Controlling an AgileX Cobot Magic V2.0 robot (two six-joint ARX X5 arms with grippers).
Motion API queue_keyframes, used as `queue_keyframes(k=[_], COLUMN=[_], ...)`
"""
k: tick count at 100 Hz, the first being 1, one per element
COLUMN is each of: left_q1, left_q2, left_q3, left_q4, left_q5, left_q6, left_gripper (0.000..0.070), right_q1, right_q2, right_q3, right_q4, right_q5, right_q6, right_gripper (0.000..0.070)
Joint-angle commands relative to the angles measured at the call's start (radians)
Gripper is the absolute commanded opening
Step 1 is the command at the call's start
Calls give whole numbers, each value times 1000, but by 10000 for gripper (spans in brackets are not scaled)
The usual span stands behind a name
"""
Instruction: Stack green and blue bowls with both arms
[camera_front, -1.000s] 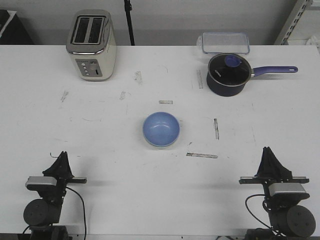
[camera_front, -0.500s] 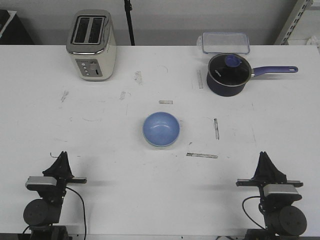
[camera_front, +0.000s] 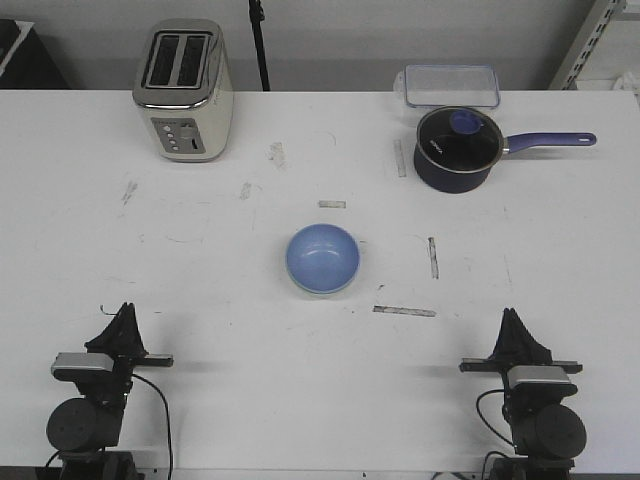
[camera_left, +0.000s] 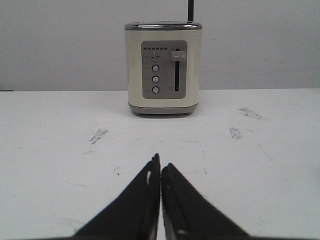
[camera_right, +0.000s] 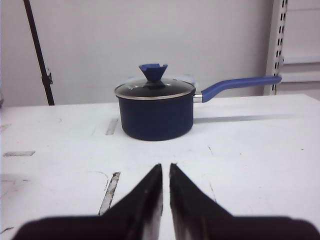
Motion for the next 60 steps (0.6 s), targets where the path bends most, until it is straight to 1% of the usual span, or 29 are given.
queue_keyframes(k=[1,14,60], left_q1=[1,1,1], left_q2=[-2,-2,-2], left_q3=[-22,-22,-22], left_q4=[13,13,13], left_q5=[2,2,2], left_q6=[5,5,5], left_gripper=[2,2,2], right_q1=[2,3,3], right_q2=[0,0,0], right_q3=[-24,-27,-27], right_q4=[34,-10,2], right_q5=[0,0,-1], right_q6=[13,13,13], right_gripper=[16,16,16])
